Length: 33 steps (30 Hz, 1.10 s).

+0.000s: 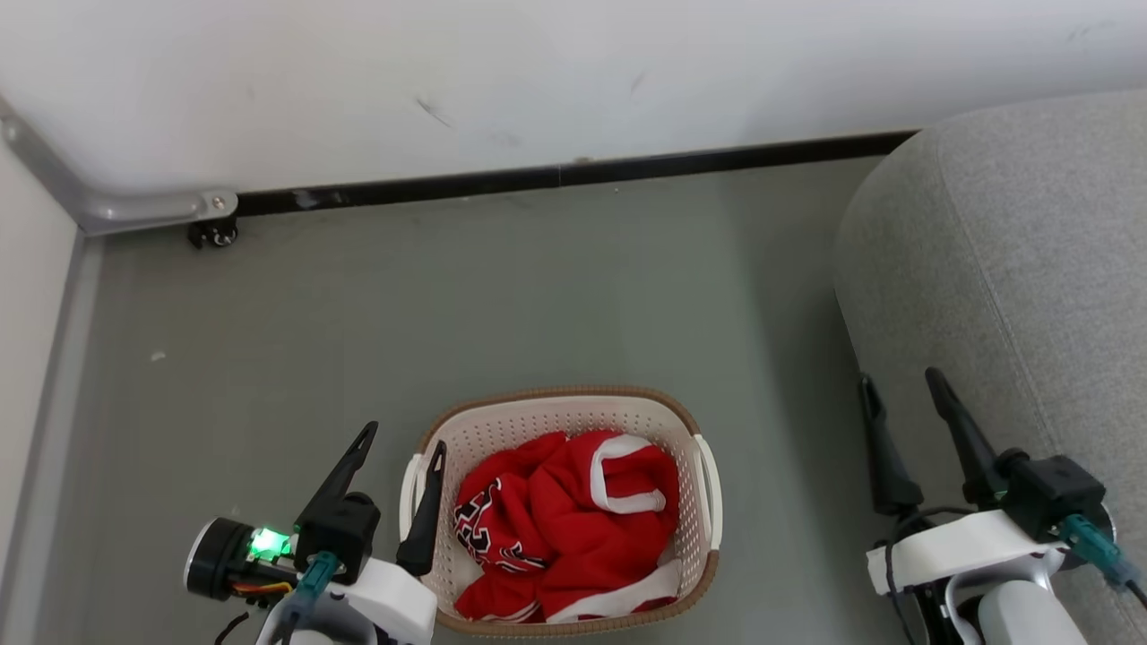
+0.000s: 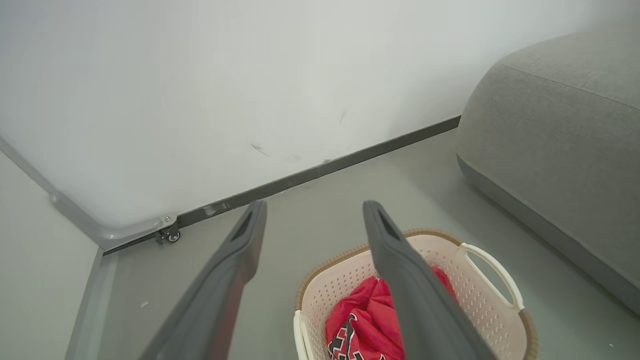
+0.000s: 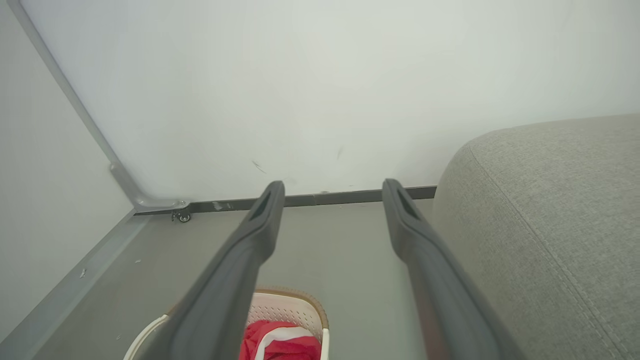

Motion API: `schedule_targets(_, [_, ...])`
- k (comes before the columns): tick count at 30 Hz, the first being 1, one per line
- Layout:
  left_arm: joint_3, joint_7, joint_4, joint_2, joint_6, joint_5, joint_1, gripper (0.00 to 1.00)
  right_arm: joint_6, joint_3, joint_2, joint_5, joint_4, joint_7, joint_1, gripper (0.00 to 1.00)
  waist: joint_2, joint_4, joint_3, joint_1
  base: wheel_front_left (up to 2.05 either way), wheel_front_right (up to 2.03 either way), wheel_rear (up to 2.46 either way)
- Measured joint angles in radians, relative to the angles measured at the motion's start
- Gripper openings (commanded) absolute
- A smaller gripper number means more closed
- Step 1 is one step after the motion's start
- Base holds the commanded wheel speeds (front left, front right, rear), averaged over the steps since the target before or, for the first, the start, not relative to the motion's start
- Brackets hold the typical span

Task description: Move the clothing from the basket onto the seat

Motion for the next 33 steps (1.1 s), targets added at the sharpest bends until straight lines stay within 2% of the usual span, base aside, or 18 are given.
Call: schedule_targets(33, [-0.029,0.0,0.258,0.013,-0.014,0.057,-0.254,1.0,0.0,0.004,-0.001,0.037,-0.142,-0.003,-0.17,1.0,0.0,-0.09,0.31,0.0,0.0,0.0,0.0])
